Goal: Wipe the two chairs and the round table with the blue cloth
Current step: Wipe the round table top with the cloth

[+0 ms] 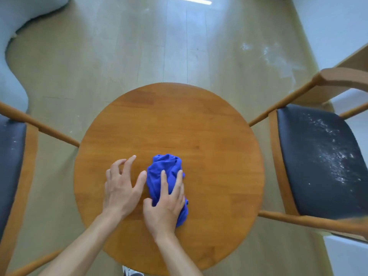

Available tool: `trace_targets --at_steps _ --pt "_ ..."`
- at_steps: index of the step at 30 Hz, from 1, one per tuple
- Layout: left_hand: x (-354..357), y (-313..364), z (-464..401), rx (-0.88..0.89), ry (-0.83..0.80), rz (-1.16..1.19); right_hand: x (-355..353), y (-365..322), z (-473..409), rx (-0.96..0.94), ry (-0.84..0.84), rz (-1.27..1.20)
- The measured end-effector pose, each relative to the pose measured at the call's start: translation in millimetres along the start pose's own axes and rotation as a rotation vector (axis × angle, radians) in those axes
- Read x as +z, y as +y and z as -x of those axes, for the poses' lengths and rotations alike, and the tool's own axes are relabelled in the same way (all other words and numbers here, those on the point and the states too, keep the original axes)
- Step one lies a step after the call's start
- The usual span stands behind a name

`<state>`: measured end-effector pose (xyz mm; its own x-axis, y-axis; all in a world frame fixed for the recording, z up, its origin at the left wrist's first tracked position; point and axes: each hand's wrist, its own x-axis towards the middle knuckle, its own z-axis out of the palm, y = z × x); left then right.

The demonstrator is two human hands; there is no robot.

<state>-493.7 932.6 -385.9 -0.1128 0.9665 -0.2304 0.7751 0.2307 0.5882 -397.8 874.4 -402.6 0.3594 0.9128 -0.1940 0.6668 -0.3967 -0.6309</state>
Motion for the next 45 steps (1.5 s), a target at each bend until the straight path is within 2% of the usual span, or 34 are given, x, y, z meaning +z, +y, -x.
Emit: trace_targets --at_steps 2,4,7,9,12,16,20,24,27,28,30,32,34,37,41,43,45 --pt "15 20 11 0.028 -0.025 0.042 -25 21 -8 -0.054 -0.081 -0.161" --pt "36 34 23 0.077 -0.058 -0.032 -55 60 -23 -0.107 -0.020 -0.153" --pt "67 50 34 0.105 -0.076 -0.173 -97 114 -50 -0.130 0.109 0.063" --pt "82 55 33 0.098 -0.026 -0.200 -105 135 -55 -0.216 0.097 0.221" --pt "94 49 23 0.131 0.062 -0.223 -103 142 -52 -0.286 0.066 0.205" --pt "104 61 3 0.231 0.081 -0.235 -103 143 -36 -0.159 0.144 -0.014" --pt "138 110 12 0.333 0.017 -0.224 -126 166 -35 0.005 0.273 -0.201" --pt "188 172 79 0.441 -0.163 -0.163 -161 192 -41 0.178 0.431 -0.297" --pt "201 198 102 0.401 -0.333 0.024 -177 205 -40 0.228 0.459 -0.275" --pt "196 197 95 0.375 -0.359 0.095 -177 205 -37 0.215 0.451 -0.244" --pt "176 181 66 0.368 -0.301 0.095 -164 193 -30 0.198 0.401 -0.115" --pt "152 151 26 0.382 -0.152 -0.098 -137 173 -23 0.227 0.327 0.090" --pt "128 118 -10 0.331 -0.093 -0.293 -117 159 -24 0.272 0.302 0.222" --pt "104 76 -39 0.282 -0.101 -0.493 -117 177 -39 0.179 0.360 0.310" --pt "99 50 -51 0.305 -0.115 -0.583 -145 212 -84 -0.053 0.361 0.410" --pt "103 45 -51 0.326 -0.087 -0.595 -155 213 -120 -0.037 0.394 0.397" --pt "106 42 -51 0.333 -0.058 -0.598 -156 202 -158 0.087 0.457 0.342"
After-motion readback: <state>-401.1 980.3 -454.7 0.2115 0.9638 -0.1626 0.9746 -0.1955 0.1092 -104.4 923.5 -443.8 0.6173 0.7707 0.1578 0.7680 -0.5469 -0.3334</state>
